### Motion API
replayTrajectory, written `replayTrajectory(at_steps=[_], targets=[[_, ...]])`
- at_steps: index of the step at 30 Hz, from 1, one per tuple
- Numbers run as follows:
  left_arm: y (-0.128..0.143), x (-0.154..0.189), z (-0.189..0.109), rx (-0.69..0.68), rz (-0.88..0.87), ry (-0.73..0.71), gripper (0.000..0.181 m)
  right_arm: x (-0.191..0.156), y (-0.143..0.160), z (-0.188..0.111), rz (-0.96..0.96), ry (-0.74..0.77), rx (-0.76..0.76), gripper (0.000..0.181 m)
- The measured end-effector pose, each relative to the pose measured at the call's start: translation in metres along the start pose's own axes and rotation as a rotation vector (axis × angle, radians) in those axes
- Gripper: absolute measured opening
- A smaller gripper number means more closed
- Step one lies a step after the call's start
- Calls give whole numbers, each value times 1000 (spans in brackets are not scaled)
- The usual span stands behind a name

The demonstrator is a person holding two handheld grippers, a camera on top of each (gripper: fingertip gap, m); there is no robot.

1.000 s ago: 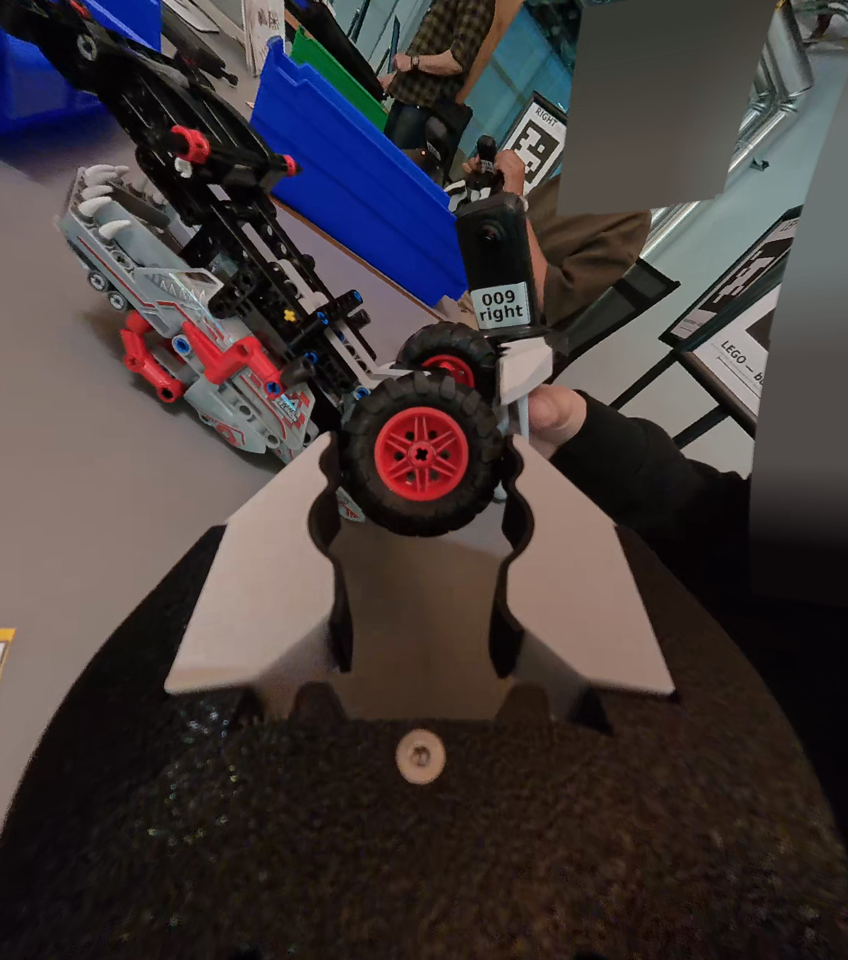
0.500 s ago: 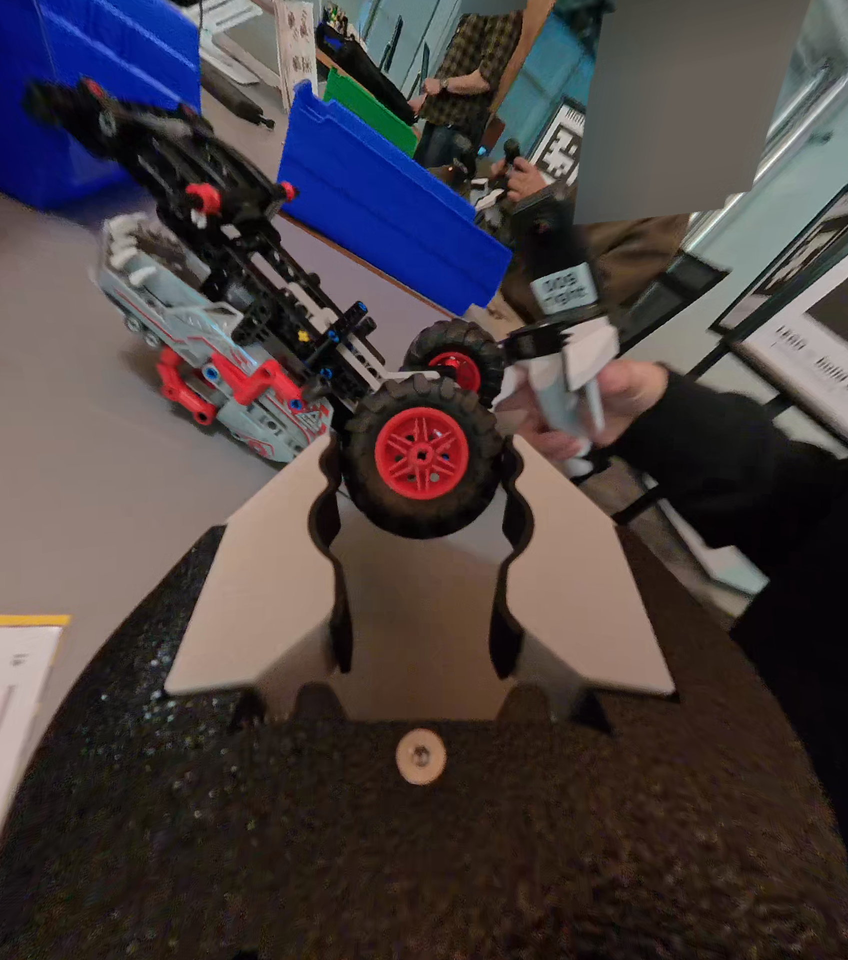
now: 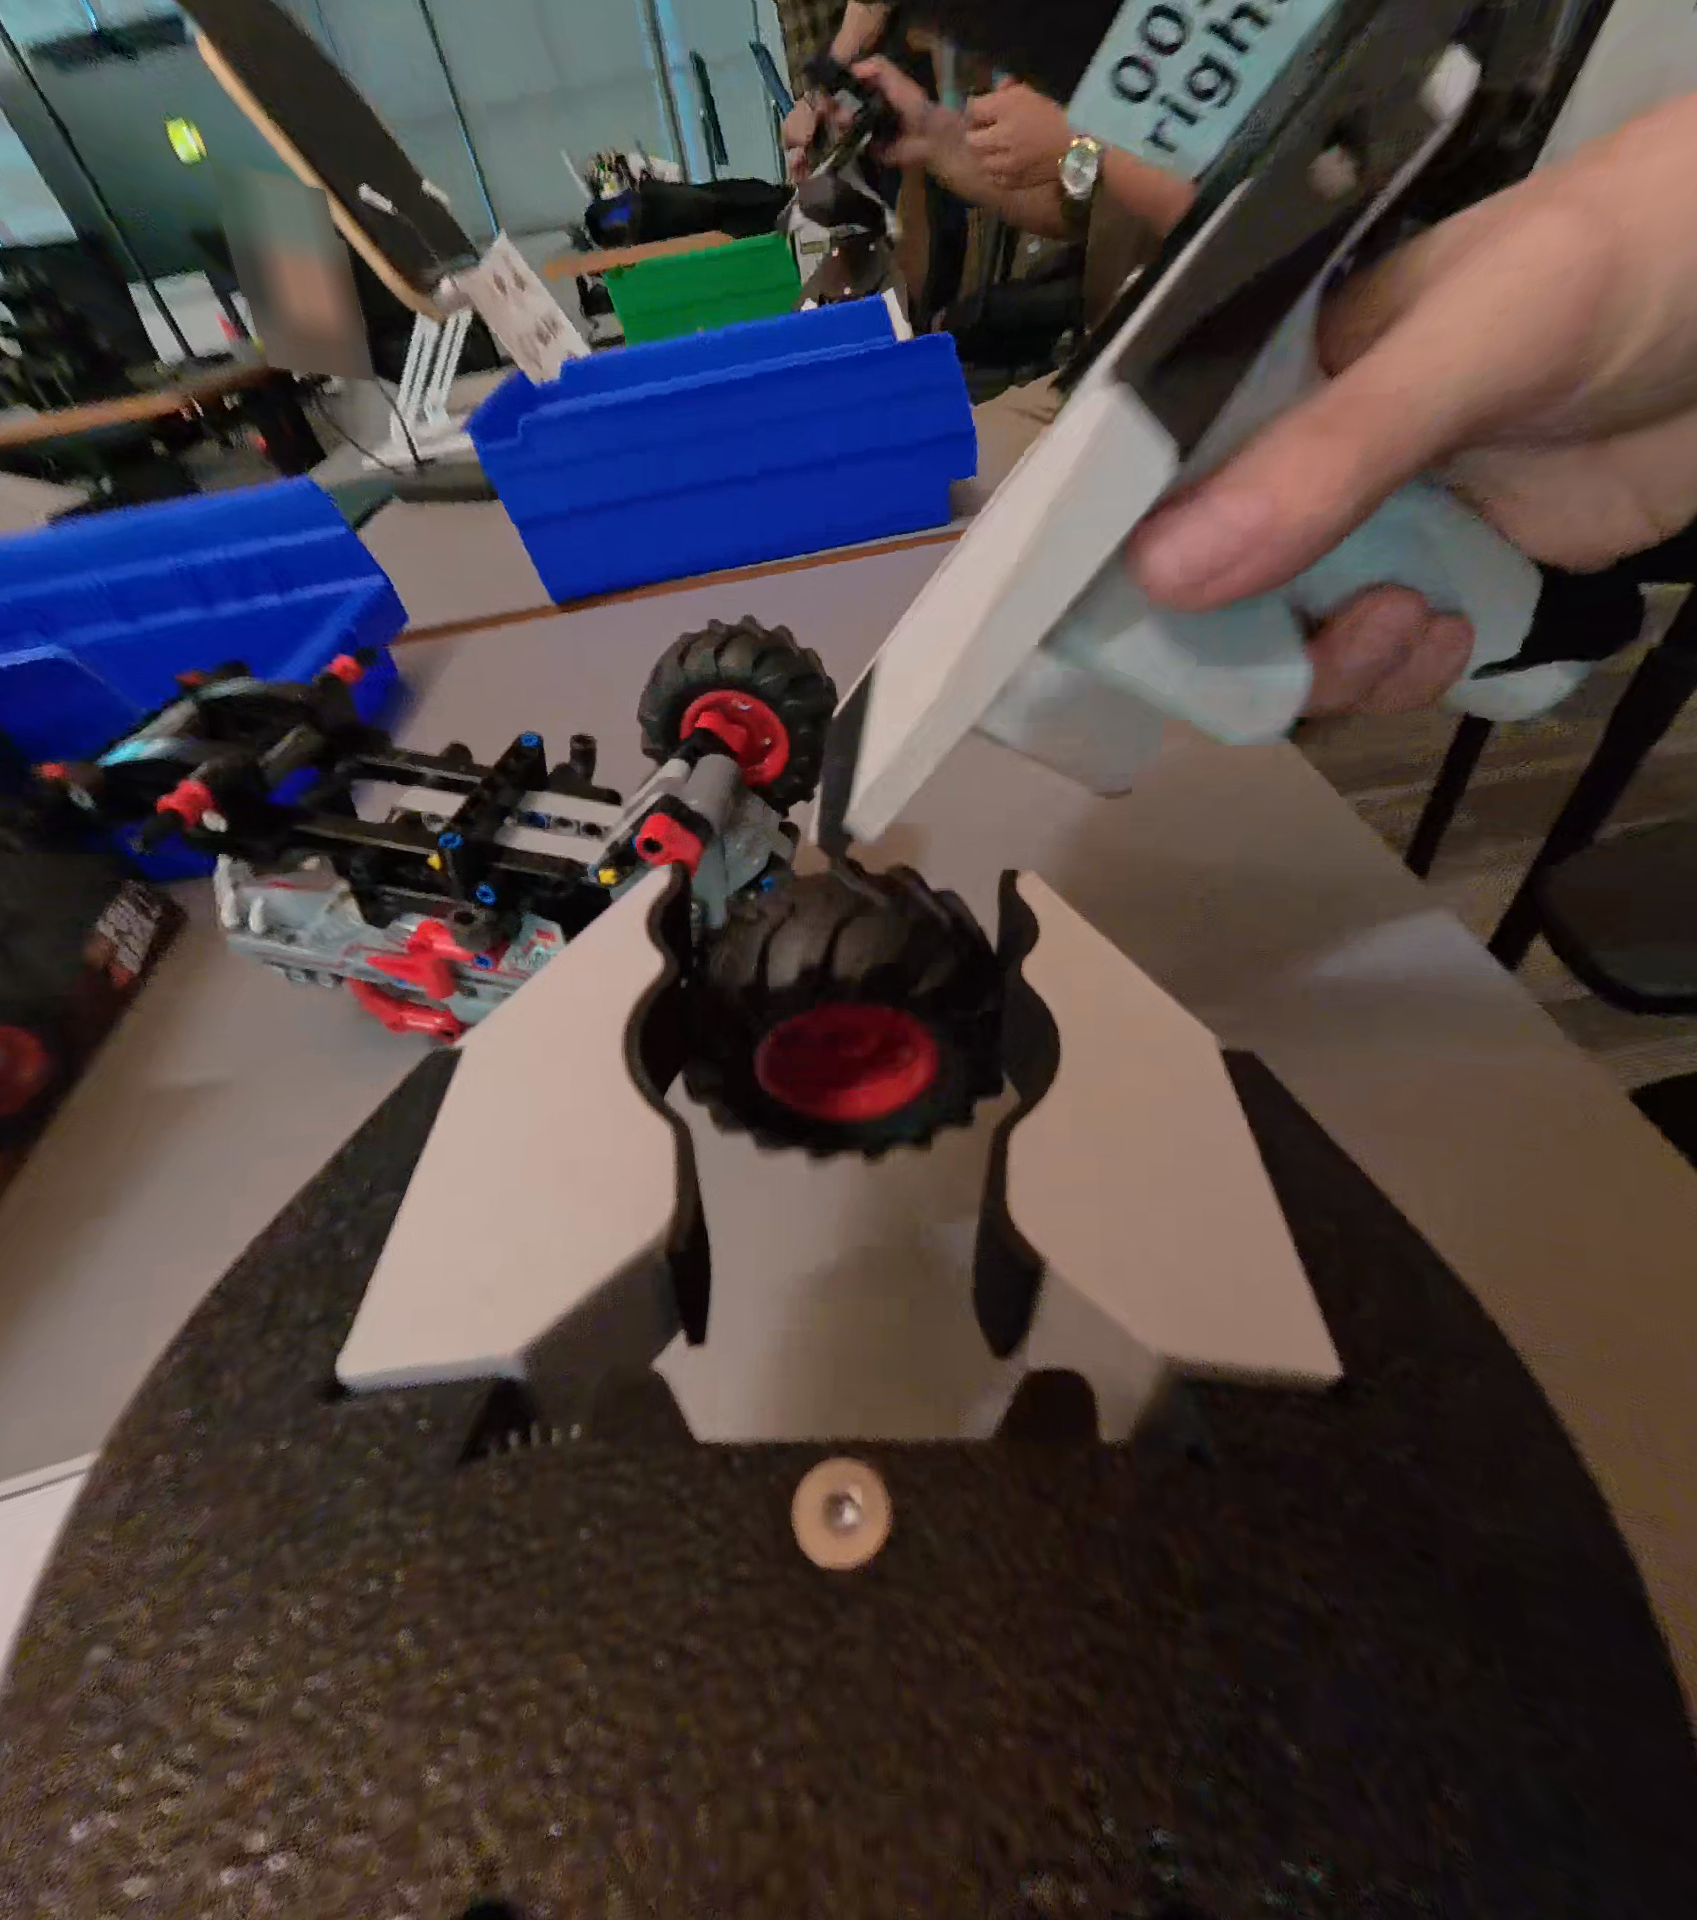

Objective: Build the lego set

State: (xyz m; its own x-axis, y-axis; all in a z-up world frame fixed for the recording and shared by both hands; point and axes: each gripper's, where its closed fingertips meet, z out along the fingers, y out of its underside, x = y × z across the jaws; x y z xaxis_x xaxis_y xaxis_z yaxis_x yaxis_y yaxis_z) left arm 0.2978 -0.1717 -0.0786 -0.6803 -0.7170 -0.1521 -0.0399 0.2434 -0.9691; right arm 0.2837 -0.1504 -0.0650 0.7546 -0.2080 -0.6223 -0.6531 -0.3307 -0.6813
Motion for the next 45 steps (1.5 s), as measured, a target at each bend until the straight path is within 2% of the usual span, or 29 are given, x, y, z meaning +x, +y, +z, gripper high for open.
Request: replayTrajectory(at_steps=[1, 2, 3, 4, 6, 7, 9, 11, 14, 19, 22, 24, 25, 29, 31, 35, 36, 37, 40, 41, 43, 45], targets=[[-2, 0, -1, 13, 12, -15, 53, 9, 6, 3, -14, 55, -30, 16], [0, 0, -3, 6, 12, -25, 33, 21, 12, 5, -24, 127, -59, 35], [9, 2, -3, -42, -2, -9, 26, 29, 14, 3, -20, 173, -65, 45], [18, 6, -3, -92, -40, 19, 10, 26, 15, 1, -28, 150, -59, 39], [23, 14, -6, -109, -129, 86, 5, 24, 17, -1, 2, 120, -33, 36], [23, 15, -9, -112, -162, 105, 8, 28, 22, -1, 10, 131, -46, 43], [23, 11, -18, -125, -184, 95, 31, 29, 35, 1, -1, 138, -91, 49], [25, 3, -26, -156, -188, 72, 40, 34, 41, 2, -23, 168, -105, 50], [46, -12, -32, -295, -269, 13, 51, 36, 47, 5, -37, 183, -130, 49], [72, 4, -18, -448, -362, 98, 85, 34, 41, 2, -114, 206, -136, 47], [78, 12, -5, -479, -291, 98, 76, 35, 42, 3, -126, 184, -136, 47], [87, 9, -2, -533, -230, 54, 56, 39, 50, 3, -144, 187, -176, 48], [86, 7, -1, -530, -189, 40, 51, 41, 51, 2, -166, 197, -187, 50], [79, 7, -3, -478, -105, 57, 50, 45, 42, 4, -255, 243, -153, 59], [69, 8, -5, -422, -49, 67, 50, 45, 41, 9, -264, 247, -172, 71], [56, 15, -11, -366, 109, 90, 50, 45, 50, 23, -239, 204, -215, 73], [54, 18, -11, -357, 146, 96, 50, 43, 54, 26, -222, 166, -229, 73], [54, 19, -11, -362, 179, 95, 50, 38, 58, 28, -203, 107, -235, 63], [56, 23, -11, -368, 227, 107, 50, 38, 61, 28, -187, 75, -226, 63], [54, 25, -10, -343, 211, 110, 51, 36, 58, 26, -154, 55, -195, 63], [48, 29, -9, -286, 161, 129, 67, 31, 45, 20, -50, -12, -105, 63], [41, 30, -8, -234, 134, 132, 69, 20, 35, 13, 46, -111, -47, 63]])
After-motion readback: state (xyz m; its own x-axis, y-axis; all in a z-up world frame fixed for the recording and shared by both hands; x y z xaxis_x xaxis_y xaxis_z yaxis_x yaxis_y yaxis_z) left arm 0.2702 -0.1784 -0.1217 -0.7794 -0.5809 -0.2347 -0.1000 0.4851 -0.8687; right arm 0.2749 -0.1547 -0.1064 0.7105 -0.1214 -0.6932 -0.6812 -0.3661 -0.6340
